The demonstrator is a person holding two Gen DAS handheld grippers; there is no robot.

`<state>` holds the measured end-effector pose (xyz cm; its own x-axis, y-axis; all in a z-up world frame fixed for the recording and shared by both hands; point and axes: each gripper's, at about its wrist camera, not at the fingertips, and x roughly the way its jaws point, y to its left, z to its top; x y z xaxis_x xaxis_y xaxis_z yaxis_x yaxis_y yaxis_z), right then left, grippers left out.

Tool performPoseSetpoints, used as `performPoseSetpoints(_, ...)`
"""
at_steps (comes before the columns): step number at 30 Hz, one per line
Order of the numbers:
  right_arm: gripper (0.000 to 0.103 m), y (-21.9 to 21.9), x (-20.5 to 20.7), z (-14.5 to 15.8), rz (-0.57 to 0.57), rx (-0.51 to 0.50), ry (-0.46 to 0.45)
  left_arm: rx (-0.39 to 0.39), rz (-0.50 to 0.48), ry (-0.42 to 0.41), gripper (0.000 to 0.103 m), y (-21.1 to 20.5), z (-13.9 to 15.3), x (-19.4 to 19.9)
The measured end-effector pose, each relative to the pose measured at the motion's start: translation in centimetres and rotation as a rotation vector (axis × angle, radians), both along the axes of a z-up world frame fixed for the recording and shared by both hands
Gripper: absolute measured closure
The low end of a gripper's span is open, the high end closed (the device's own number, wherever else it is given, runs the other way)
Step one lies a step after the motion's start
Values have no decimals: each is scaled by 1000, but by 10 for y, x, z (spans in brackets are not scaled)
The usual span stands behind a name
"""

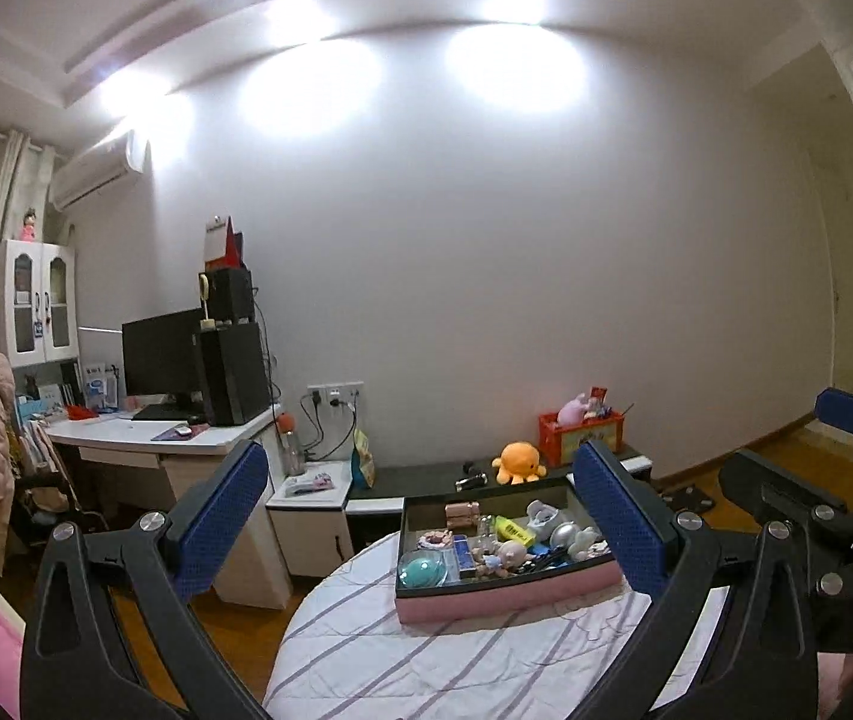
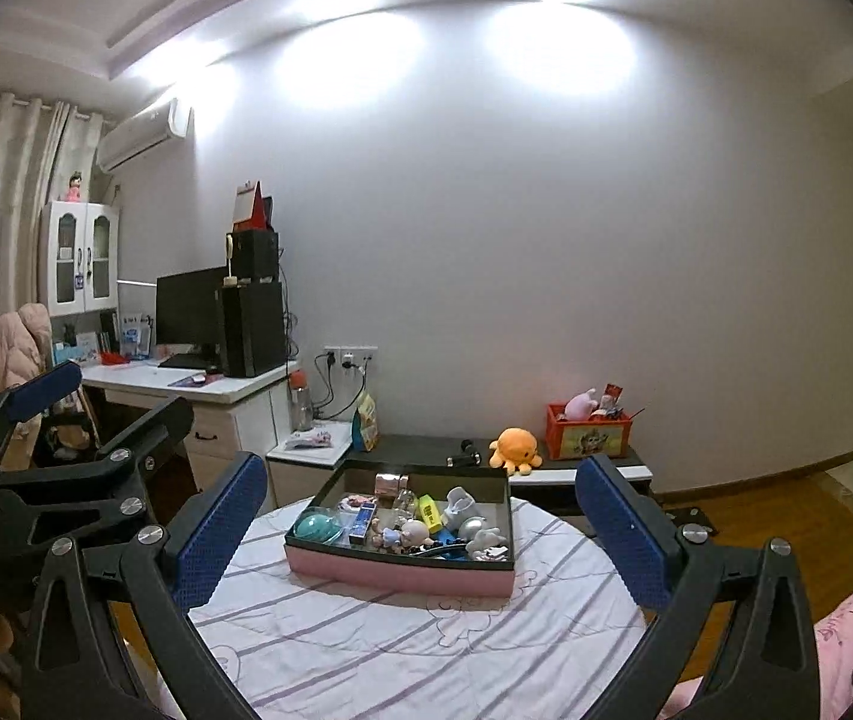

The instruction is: Organize rigid objects

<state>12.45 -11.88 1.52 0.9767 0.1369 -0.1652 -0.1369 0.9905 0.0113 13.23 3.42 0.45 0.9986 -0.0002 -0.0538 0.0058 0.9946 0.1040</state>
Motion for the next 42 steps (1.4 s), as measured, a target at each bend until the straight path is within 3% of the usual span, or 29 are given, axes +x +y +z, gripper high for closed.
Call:
performPoseSetpoints(8,0,-1,-50,9,-4,27,-43,-61,6,-26,0,4,3,-55)
performPoseSetpoints(22,0,4,-114,13,-17,14,-80,-37,22,-64,0,6,9,-126)
performPoseSetpoints(33,0,11,-135,22,-35,-15,-132,-35,27,-96,0,7,16,-140)
performPoseSetpoints(42,0,10,-134,19,-43,-15,-122,-48,14,-103,0,5,9,-135)
